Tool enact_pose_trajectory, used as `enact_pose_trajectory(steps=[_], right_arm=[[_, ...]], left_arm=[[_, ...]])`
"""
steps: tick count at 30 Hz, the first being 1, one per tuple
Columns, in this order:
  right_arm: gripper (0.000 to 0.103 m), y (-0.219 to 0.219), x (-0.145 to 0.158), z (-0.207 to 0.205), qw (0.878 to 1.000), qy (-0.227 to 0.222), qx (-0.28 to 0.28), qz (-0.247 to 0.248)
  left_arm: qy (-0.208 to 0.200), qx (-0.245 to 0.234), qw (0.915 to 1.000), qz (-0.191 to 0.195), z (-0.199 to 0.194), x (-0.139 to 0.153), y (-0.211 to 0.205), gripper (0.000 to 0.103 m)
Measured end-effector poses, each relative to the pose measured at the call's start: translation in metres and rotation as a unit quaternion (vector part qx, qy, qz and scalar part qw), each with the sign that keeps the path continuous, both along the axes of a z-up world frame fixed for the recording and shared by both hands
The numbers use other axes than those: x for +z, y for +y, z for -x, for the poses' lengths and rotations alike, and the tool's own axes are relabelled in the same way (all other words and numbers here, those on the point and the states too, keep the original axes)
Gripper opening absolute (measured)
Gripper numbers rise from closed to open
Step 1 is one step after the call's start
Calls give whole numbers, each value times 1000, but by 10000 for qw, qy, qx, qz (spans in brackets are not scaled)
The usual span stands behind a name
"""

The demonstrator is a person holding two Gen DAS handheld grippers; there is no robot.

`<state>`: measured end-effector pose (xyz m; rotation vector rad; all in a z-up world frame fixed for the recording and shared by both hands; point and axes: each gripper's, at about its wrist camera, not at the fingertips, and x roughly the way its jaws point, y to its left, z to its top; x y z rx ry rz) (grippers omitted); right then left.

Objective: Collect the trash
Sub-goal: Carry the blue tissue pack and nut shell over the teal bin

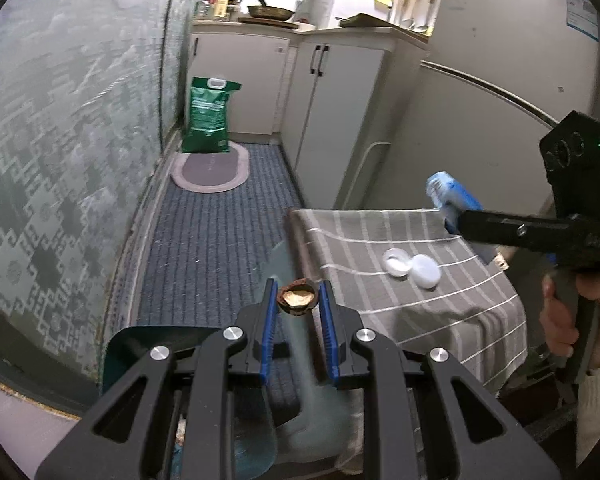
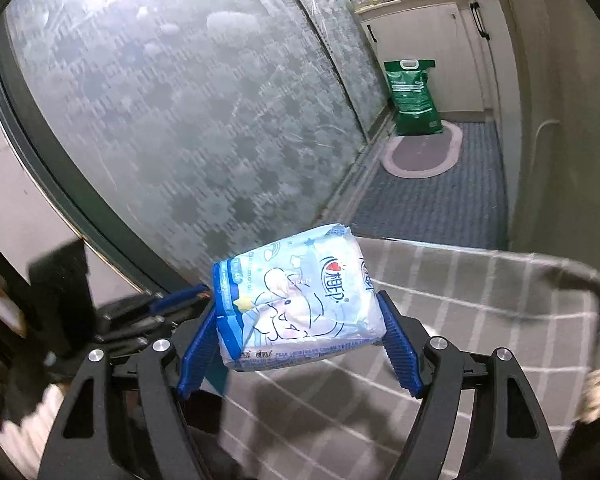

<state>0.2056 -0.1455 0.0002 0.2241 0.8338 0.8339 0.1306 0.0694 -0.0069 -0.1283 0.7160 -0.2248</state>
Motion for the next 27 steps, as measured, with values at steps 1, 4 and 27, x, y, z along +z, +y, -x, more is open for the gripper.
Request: enact_pose_trajectory(steps=[1,4,27], right_arm=[[75,6,-1,1,10000,41,47,-31],[75,24,-2,1,9999,33,135,94],[76,126,-9,12,9943,-167,863,609]], left_arm=[[21,29,10000,-29,2,-1,4,22],[98,109,9998,-125,7,-7,15,22],[991,392,9924,-618,27,-63,78,23]])
